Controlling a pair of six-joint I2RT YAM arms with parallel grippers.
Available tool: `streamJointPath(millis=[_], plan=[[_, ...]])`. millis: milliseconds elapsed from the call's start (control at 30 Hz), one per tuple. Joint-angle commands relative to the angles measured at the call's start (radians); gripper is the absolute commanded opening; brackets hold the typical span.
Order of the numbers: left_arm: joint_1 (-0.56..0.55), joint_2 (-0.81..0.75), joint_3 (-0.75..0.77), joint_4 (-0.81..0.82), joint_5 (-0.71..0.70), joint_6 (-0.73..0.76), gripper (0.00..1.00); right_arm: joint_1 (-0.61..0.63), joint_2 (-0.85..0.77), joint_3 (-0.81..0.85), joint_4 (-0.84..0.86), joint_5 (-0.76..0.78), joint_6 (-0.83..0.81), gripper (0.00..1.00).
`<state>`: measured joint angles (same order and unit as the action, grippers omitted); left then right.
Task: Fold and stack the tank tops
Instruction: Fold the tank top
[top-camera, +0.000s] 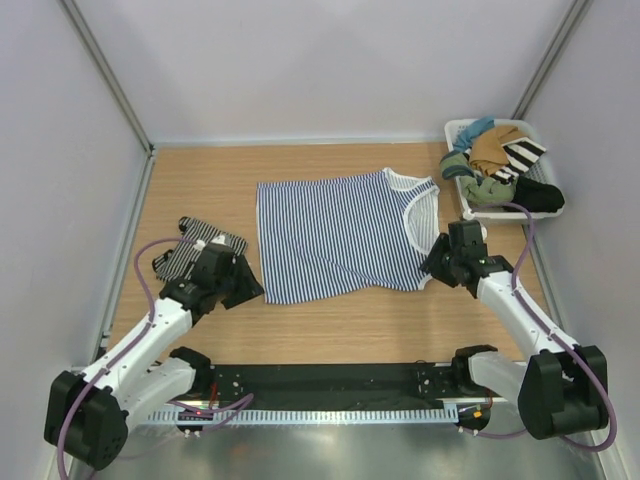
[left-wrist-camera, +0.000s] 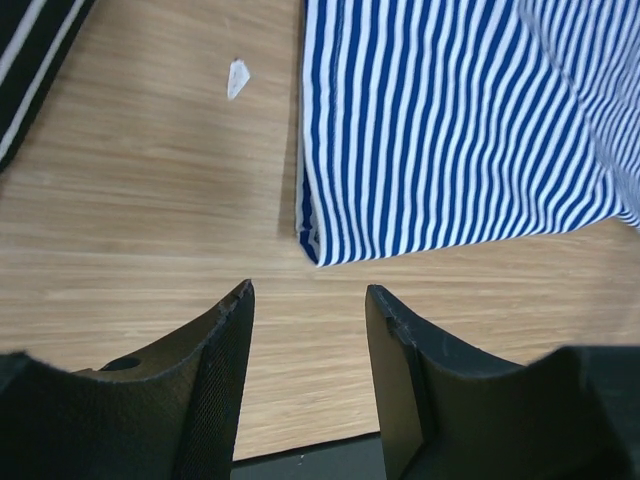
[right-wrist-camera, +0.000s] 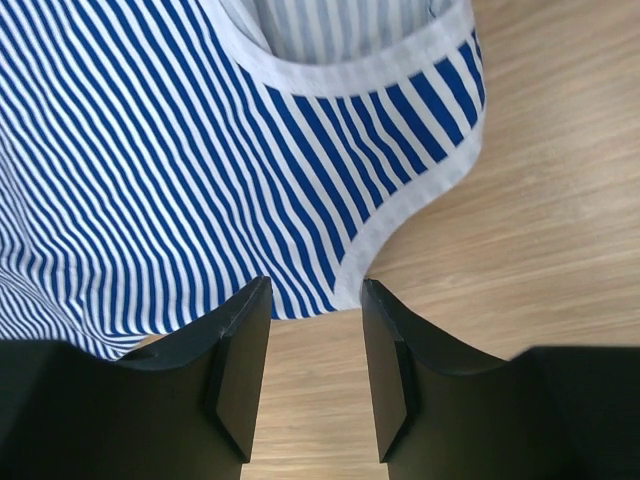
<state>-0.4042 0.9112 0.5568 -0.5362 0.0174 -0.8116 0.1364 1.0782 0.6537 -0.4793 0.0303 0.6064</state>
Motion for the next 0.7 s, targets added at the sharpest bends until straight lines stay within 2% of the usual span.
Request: streamJointPath(millis=[0, 367, 567, 667], plan=[[-0.024, 0.018, -0.032, 0.028, 0.009, -0.037, 0.5, 0.0, -0.038, -0.038, 0.025, -0.018, 0.021, 0.47], [-0.082, 0.164, -0.055, 0.163, 0.004, -0.063, 0.53, -0.001, 0.074, -0.08, 0.123, 0.005, 0.015, 0.51], [-0.099, 0.23, -0.057, 0.217, 0.007, -0.07, 0.48, -0.001, 0.149, -0.072, 0.186, 0.037, 0.021, 0.47], [-0.101, 0.247, -0.063, 0.231, 0.0, -0.07, 0.39, 0.0, 0.173, -0.066, 0.209, 0.045, 0.024, 0.4]])
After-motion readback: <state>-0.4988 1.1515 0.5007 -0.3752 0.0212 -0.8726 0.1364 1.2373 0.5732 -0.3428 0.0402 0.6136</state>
